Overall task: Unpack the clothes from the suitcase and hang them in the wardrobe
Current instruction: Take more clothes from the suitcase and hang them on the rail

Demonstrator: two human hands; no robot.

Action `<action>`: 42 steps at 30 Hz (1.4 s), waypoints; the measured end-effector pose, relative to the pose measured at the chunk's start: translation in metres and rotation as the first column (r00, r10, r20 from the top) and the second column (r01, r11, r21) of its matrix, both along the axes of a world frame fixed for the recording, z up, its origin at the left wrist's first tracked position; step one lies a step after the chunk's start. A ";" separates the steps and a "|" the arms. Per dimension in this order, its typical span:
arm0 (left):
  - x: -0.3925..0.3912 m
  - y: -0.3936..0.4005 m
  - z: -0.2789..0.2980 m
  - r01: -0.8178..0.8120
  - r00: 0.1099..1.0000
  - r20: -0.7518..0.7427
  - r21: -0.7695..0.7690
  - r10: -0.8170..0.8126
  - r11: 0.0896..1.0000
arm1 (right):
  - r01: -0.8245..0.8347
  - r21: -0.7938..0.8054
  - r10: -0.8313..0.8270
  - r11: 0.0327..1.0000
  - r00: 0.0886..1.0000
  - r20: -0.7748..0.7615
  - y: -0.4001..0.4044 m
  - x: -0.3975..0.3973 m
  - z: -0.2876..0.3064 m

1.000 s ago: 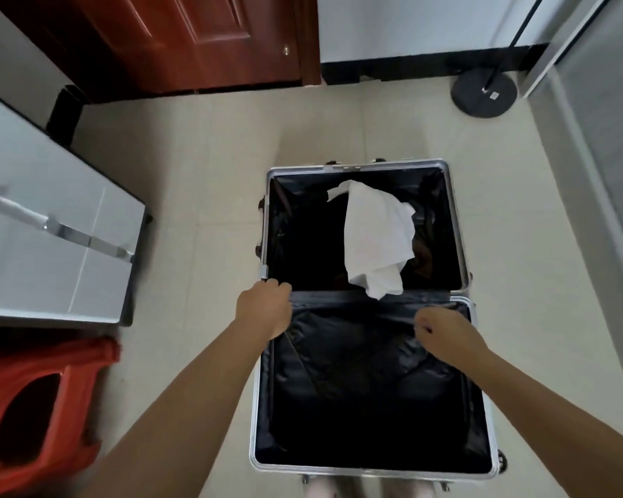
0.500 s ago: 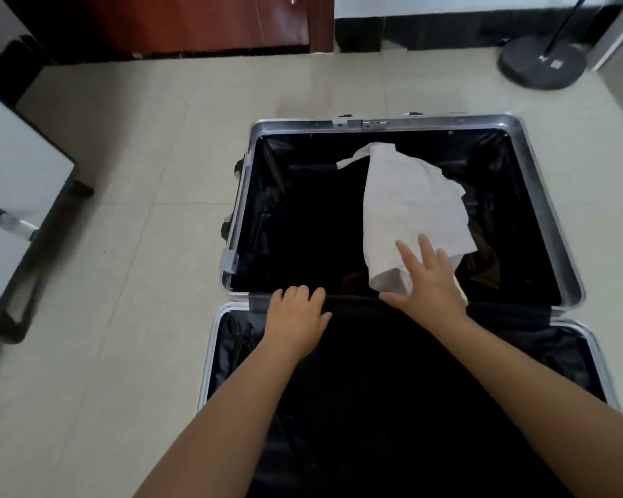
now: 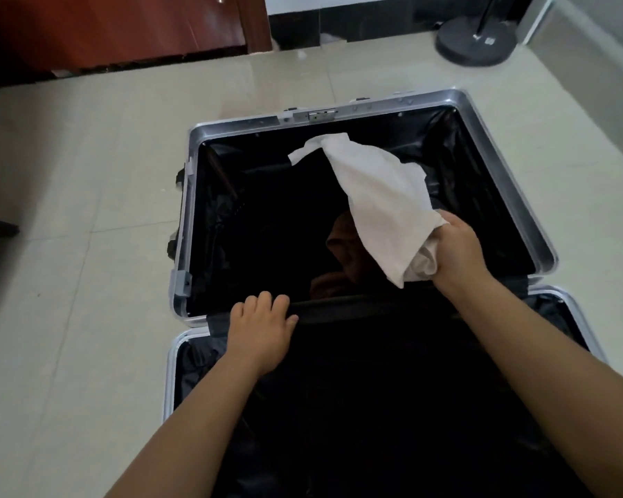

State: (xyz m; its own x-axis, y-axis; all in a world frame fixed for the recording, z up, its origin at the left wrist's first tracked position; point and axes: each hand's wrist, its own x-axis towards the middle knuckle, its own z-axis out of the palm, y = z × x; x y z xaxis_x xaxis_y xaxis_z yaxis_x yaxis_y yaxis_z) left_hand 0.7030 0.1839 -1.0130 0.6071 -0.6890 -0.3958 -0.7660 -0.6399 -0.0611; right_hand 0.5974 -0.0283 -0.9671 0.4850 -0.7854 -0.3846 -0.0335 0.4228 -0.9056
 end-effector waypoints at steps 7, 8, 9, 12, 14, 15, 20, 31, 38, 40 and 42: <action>-0.009 -0.030 0.022 -0.844 0.418 -0.846 -0.226 0.331 0.487 | -0.587 0.070 0.547 0.806 0.786 0.288 0.023 -0.073 0.013; -0.019 -0.037 0.028 -0.939 0.196 -0.962 -0.129 0.191 0.318 | -0.706 0.091 0.672 0.702 0.700 0.244 0.026 -0.082 0.007; -0.025 -0.042 0.033 -0.973 0.066 -0.996 -0.052 0.055 0.224 | -0.803 0.137 0.780 0.581 0.597 0.190 0.030 -0.088 0.002; -0.032 -0.059 0.039 -0.987 -0.066 -0.983 0.038 -0.173 0.156 | -0.941 0.259 0.974 0.216 0.190 -0.122 0.048 -0.103 -0.022; -0.030 -0.069 0.036 -0.995 0.000 -0.978 -0.020 -0.209 0.094 | -0.943 0.333 0.935 0.012 -0.108 -0.338 0.057 -0.113 -0.042; -0.030 -0.074 0.035 -0.995 0.064 -0.986 -0.075 -0.154 0.065 | -0.916 0.396 0.884 -0.057 -0.230 -0.406 0.061 -0.116 -0.048; -0.046 -0.068 0.013 -0.844 0.519 -0.815 -0.441 0.258 0.306 | -0.913 0.361 0.729 -0.189 -0.377 -0.571 0.055 -0.126 -0.067; -0.038 -0.041 0.013 0.027 0.952 -0.306 0.099 0.005 0.995 | -0.441 -0.379 0.150 0.814 0.789 -0.596 0.003 -0.037 -0.007; -0.039 -0.035 0.036 0.074 0.971 -0.231 0.073 -0.056 0.995 | -0.509 -0.302 0.322 0.806 0.805 -0.497 0.024 -0.027 -0.011; -0.044 -0.024 0.041 -0.001 0.968 -0.251 0.016 0.005 1.000 | -0.488 -0.375 0.280 0.788 0.827 -0.488 0.034 -0.032 -0.009; -0.047 -0.009 0.036 0.020 0.962 -0.272 -0.006 -0.021 1.000 | -0.494 -0.358 0.283 0.792 0.817 -0.502 0.039 -0.032 -0.003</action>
State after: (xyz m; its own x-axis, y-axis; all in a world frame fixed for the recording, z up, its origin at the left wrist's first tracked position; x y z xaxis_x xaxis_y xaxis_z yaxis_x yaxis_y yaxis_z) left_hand 0.6555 0.1745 -0.9765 0.4629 -0.7014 -0.5419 -0.7664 -0.6239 0.1529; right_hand 0.5653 0.0103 -0.9703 0.6702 -0.6931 -0.2654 -0.5051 -0.1640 -0.8473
